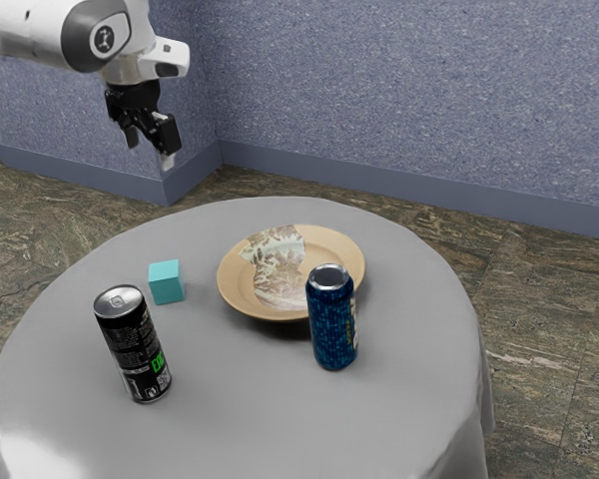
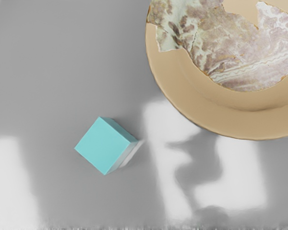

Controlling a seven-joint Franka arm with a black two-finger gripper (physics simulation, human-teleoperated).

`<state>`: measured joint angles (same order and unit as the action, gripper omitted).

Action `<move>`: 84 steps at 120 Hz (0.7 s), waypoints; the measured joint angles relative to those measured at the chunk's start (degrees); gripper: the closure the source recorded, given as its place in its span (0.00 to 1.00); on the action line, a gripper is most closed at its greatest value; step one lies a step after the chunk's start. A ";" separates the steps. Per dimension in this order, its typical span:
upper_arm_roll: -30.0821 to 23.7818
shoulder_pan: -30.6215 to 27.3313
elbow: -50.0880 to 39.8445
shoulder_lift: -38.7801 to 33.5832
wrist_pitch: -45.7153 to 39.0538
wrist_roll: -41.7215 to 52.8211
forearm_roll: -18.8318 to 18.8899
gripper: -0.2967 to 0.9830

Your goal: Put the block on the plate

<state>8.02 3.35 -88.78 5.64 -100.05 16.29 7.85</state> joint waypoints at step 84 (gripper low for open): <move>6.29 -1.60 -3.05 11.44 -4.12 -19.28 -16.31 0.23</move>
<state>14.31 1.76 -91.83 17.08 -104.18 -2.99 -8.47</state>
